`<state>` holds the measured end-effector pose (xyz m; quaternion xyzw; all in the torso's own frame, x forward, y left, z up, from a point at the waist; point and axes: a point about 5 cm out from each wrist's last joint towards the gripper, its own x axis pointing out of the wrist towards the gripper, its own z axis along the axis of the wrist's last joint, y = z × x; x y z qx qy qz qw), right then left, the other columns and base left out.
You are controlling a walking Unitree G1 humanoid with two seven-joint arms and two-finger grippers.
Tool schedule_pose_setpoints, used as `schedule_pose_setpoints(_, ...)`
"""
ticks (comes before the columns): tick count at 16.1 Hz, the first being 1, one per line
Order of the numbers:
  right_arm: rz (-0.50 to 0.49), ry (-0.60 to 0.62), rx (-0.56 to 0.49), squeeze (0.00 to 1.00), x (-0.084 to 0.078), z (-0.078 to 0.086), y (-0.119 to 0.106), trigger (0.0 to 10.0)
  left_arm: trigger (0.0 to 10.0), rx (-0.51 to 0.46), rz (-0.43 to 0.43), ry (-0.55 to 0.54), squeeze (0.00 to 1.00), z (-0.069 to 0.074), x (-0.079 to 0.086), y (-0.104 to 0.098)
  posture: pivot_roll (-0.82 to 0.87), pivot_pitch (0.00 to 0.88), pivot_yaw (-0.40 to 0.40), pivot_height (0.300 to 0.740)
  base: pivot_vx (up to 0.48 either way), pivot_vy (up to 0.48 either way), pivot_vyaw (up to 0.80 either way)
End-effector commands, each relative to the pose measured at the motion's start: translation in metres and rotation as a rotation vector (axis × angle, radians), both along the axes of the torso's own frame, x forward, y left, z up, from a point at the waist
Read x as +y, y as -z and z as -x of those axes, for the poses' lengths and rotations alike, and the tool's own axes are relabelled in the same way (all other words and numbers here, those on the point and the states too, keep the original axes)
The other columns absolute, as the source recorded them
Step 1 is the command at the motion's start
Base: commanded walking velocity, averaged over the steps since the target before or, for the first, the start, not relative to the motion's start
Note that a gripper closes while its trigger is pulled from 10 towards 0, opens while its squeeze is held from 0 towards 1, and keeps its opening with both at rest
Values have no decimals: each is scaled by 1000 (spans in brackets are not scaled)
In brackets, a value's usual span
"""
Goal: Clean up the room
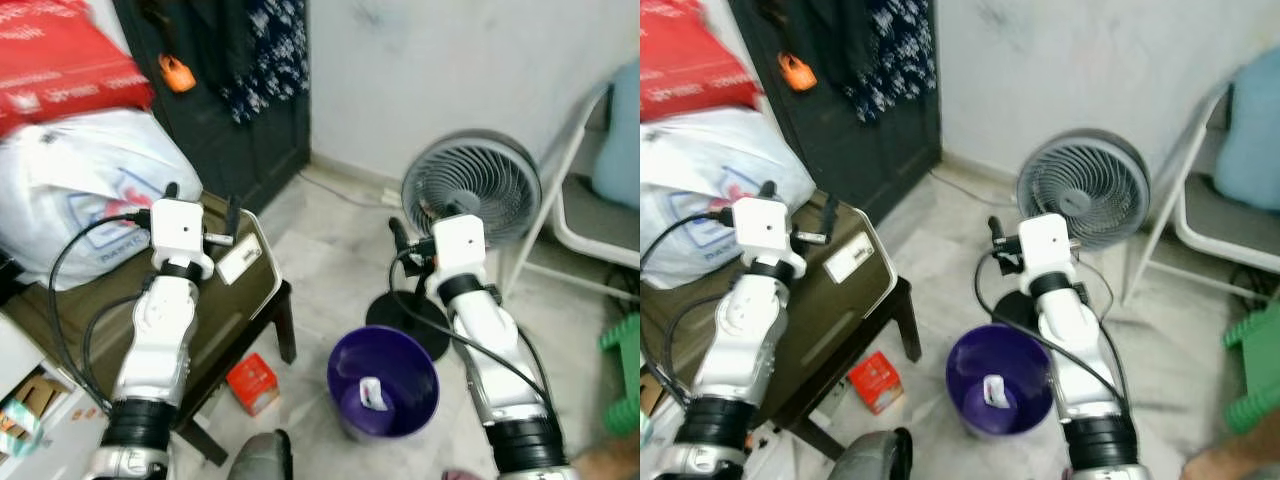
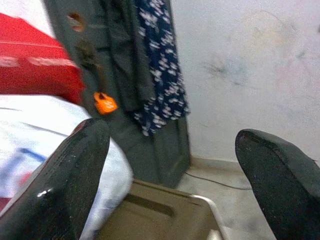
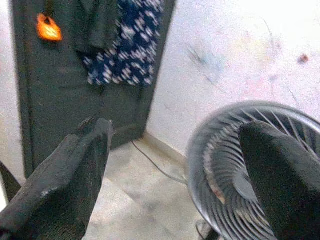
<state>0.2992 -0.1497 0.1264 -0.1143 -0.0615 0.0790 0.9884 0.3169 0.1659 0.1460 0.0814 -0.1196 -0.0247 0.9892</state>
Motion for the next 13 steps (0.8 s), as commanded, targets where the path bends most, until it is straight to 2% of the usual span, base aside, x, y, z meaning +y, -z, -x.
schedule_pose_setpoints(1,11,-18,-13,0,3,-5,-4,10000,10000,13,0,-47,0,2,9,5,-22,0,56,740,0,0,800)
schedule_pose_setpoints(6,0,-44,-52,0,16,-18,-15,10000,10000,-1,21,-136,0,0,28,4,-13,0,47,740,0,0,800)
schedule_pose_setpoints(11,1,-46,-59,0,17,-22,-15,10000,10000,3,30,-148,0,2,29,8,-10,0,43,740,0,0,800)
schedule_pose_setpoints(13,4,-40,-61,0,17,-22,-15,10000,10000,14,38,-113,0,5,27,10,-15,0,44,740,0,0,800)
